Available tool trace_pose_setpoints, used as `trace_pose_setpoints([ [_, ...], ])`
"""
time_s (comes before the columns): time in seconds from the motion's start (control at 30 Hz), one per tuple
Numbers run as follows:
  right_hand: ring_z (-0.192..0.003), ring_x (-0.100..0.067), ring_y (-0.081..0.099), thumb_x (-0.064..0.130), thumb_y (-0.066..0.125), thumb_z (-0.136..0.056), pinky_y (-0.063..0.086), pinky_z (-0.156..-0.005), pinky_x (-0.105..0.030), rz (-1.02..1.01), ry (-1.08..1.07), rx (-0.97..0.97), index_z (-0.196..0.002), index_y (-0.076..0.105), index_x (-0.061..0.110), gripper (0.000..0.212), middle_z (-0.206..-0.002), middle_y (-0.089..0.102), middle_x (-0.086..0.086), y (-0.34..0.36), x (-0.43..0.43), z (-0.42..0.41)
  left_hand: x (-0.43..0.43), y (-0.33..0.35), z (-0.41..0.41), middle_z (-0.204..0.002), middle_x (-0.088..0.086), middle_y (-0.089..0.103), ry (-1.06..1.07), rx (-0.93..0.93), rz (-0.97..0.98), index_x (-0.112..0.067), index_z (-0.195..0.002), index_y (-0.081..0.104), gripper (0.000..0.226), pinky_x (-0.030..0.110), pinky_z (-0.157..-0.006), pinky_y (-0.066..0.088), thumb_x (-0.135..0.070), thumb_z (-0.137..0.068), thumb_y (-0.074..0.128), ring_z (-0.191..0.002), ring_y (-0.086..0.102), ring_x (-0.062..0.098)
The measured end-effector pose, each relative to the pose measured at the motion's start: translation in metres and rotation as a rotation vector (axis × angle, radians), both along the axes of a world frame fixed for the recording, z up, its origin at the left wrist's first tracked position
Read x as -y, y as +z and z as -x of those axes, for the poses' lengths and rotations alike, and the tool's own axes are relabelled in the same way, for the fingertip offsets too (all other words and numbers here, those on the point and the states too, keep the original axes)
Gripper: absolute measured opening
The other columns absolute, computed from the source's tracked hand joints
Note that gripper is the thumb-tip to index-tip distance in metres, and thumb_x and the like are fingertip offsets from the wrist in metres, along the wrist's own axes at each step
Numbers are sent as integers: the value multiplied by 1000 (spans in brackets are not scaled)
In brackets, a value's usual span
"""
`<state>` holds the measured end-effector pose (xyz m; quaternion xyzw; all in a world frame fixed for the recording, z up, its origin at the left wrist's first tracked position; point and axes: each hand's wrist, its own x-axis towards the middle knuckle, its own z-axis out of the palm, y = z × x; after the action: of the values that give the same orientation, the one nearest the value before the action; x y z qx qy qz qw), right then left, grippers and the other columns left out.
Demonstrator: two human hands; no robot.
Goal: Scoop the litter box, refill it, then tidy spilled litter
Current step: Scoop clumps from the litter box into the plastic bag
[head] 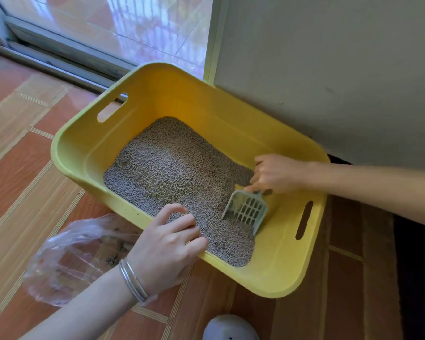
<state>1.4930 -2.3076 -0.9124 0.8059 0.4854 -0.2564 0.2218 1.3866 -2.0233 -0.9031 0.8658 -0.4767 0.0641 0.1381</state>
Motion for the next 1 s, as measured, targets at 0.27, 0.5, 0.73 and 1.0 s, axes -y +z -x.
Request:
trace_pose_setpoints([
  [0.27, -104, -18, 58, 25, 32, -100, 32, -96, -33, 105, 65, 210, -130, 50, 25, 36, -112, 66, 1, 26, 23, -29, -1, -3, 2, -62, -6, 52, -1, 13, 15, -18, -66, 58, 8, 38, -90, 38, -13, -70, 61, -70, 52, 20],
  [0.5, -94, -21, 60, 21, 43, -97, 35, -87, -33, -20, 96, 279, -121, 59, 21, 29, -103, 69, 0, 26, 30, -32, 0, -2, 0, -63, -6, 52, -12, 20, 16, -18, -65, 58, 9, 37, -90, 39, -11, -67, 63, -72, 50, 19],
  [0.73, -75, -23, 65, 11, 66, -83, 45, -76, -38, -233, 91, 266, -106, 69, 17, 24, -83, 72, -4, 15, 33, -35, -1, -4, 1, -62, -6, 52, -7, 13, 8, -18, -65, 58, 11, 37, -89, 39, -10, -66, 66, -71, 52, 19],
  [1.0, -71, -25, 65, 9, 68, -80, 49, -71, -40, -288, 144, 246, -104, 70, 15, 25, -81, 73, -5, 15, 37, -32, 0, -3, -1, -62, -7, 51, -6, 0, 2, -19, -64, 58, 12, 37, -90, 38, -10, -67, 65, -69, 54, 20],
])
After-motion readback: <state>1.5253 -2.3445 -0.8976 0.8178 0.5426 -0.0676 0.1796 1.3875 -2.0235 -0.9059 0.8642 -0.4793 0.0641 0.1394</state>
